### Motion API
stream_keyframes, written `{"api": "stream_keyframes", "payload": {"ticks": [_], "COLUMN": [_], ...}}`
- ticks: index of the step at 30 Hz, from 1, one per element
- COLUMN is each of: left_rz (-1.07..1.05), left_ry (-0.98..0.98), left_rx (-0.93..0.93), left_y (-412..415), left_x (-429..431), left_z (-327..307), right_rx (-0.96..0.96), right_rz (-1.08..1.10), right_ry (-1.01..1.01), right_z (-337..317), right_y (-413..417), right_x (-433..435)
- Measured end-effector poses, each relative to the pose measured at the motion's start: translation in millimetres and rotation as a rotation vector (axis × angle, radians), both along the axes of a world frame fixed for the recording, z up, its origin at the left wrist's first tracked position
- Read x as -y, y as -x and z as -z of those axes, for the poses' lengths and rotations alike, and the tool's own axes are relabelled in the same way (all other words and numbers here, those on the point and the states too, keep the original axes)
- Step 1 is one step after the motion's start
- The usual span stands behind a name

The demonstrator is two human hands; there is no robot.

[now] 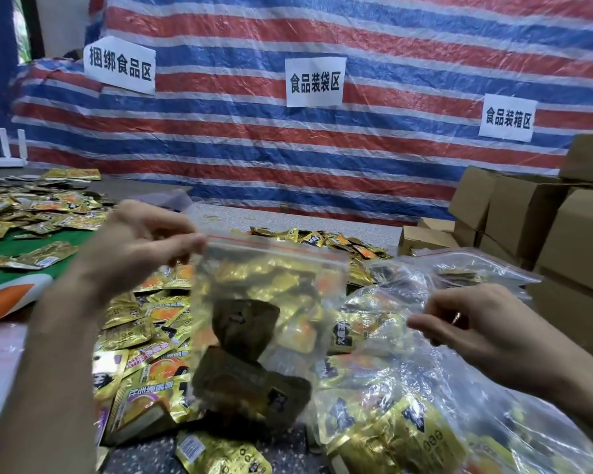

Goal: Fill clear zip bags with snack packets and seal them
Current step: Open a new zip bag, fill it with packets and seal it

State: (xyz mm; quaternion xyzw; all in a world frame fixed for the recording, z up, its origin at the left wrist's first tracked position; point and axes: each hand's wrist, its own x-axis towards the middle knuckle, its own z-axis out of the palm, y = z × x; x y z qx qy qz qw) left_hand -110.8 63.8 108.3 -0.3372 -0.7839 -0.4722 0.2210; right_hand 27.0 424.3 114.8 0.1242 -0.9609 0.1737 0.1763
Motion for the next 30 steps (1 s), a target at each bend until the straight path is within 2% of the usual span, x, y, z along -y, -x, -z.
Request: {"api": "stream_keyframes", "payload": {"ticks": [3,6,10,12,16,17,19,21,23,26,30], "left_rz": [0.05,0.105,0.14,0.157,0.224,0.222,0.177,0.074,-0.022,-0.054,-0.022], "left_ry": [-0.079,0.051,0.174,0.22,0.197,0.2,0.231,0.245,0.229,0.242,0.338], "left_rx": [0.05,0.068,0.054,0.065,0.05,0.041,0.009,-0.035,-0.058,-0.02,0.017], "left_y": [-1.7,-5.5,-16.2,-21.1,-27.7,-28.9,-28.2,-24.5,-21.8,-22.2,-24.0], "left_x": [20.1,-1.1,-35.1,-47.7,-70.0,-73.1,-77.3,-82.1,-88.8,-97.7,-103.9], "left_z": [-0.3,-5.1,-12.9,-14.0,-11.8,-11.1,-9.8,-7.6,-5.6,-2.4,2.1], "right_rx": [0.014,0.017,-0.113,-0.114,0.118,0.225,0.431,0.489,0.402,0.21,-0.275], "right_rz": [0.021,-0.007,-0.12,-0.15,-0.126,-0.149,-0.209,-0.19,-0.138,0.0,0.185], "right_ry": [0.045,0.038,0.002,-0.059,-0.245,-0.218,-0.035,0.103,0.126,0.231,0.34], "right_z": [5.4,9.4,4.8,-0.3,-6.4,-7.6,-6.8,-9.2,-18.8,-43.6,-77.5], "right_y": [-5.7,2.3,23.2,38.3,74.6,81.0,92.0,102.5,112.6,129.3,147.4], "right_x": [-20.1,-8.9,34.6,56.0,75.5,75.8,72.3,66.2,58.6,38.4,0.8]}}
